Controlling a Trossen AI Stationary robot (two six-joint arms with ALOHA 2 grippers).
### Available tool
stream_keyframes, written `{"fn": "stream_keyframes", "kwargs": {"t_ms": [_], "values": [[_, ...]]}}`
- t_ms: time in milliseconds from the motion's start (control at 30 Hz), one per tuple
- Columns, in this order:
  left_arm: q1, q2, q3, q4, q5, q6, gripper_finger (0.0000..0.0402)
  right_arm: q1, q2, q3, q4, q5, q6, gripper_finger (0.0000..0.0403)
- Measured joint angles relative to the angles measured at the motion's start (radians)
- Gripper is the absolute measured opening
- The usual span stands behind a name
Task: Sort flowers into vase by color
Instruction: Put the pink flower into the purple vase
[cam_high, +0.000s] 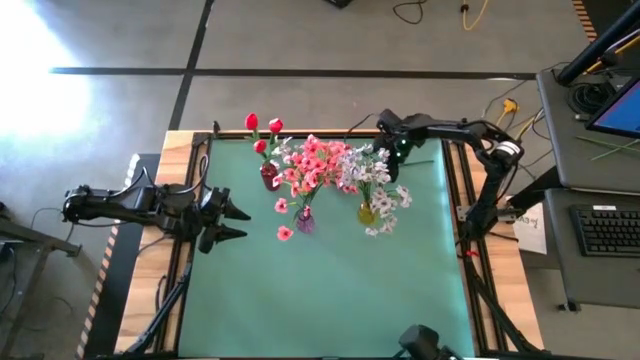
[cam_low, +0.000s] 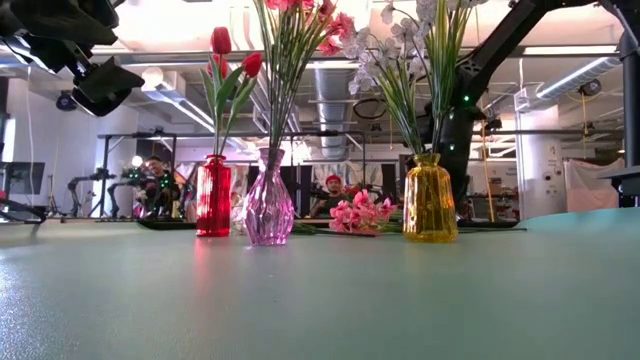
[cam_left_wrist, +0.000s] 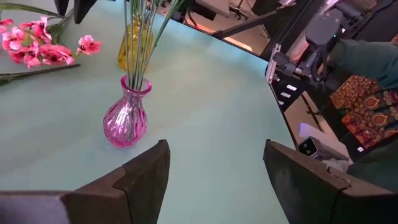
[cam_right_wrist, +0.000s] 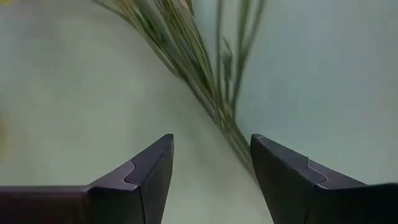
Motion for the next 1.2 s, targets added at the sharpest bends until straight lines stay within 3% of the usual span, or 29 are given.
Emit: {"fn": "stream_keyframes", "kwargs": {"t_ms": [233, 333, 733, 1200], "values": [[0.000, 0.000, 0.000, 0.000, -0.001, 0.000, 0.0249, 0.026, -0.004, -0.095, 0.165, 0.055, 0.001, 0.0203], [0.000, 0.000, 0.000, 0.001, -0.029, 0.003, 0.0249, 0.029, -0.007, -0.128, 0.207, 0.065, 0.002, 0.0184], [0.000, 0.000, 0.000, 0.004, -0.173, -0.001, 0.0249, 0.032, -0.006, -0.134, 0.203, 0.067, 0.067, 0.0018], [0.000, 0.000, 0.000, 0.003, -0.211, -0.009, 0.0249, 0.032, -0.146, 0.046, 0.015, 0.085, 0.077, 0.0013]]}}
